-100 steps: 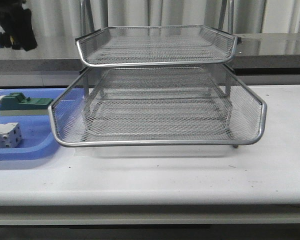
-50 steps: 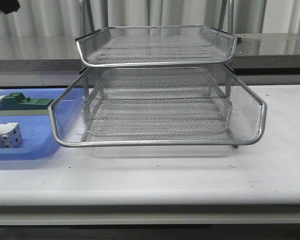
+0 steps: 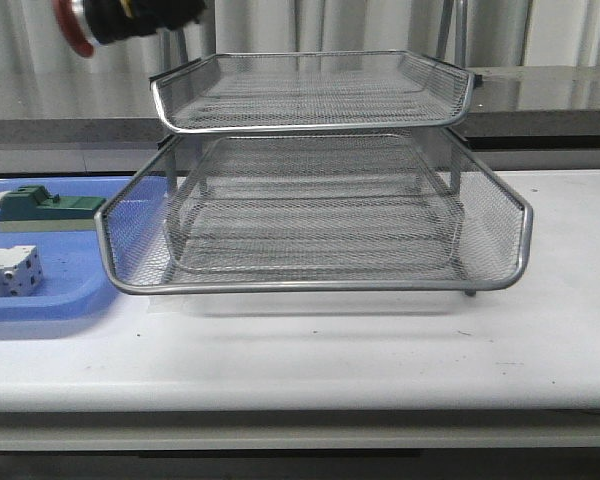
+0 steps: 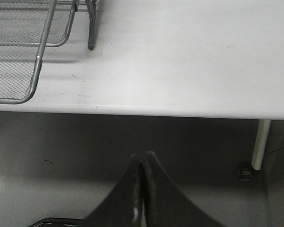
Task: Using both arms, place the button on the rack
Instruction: 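Lift the red button with the left gripper and carry it over the rack, then lower the button into the pulled-out middle tier and open the left gripper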
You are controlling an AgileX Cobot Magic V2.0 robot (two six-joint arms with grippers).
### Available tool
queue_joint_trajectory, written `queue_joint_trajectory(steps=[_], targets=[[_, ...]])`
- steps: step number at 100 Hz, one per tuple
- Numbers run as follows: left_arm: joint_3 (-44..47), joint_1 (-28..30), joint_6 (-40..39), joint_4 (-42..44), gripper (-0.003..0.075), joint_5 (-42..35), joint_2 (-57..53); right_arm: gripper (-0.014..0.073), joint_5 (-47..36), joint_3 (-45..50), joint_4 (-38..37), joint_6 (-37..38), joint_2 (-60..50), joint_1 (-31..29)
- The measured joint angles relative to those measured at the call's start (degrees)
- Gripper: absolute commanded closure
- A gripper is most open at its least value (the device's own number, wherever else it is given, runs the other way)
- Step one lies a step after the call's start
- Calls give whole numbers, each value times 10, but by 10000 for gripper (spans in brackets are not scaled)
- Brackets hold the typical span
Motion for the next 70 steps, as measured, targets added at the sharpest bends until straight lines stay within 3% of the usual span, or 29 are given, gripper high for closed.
queue_joint_trajectory(steps=[31, 70], targets=[[0, -83, -1, -5, 740, -68, 94, 664, 0, 0, 0, 0, 0, 0], [0, -93, -1, -5, 739, -153, 165, 664, 0, 0, 0, 0, 0, 0]])
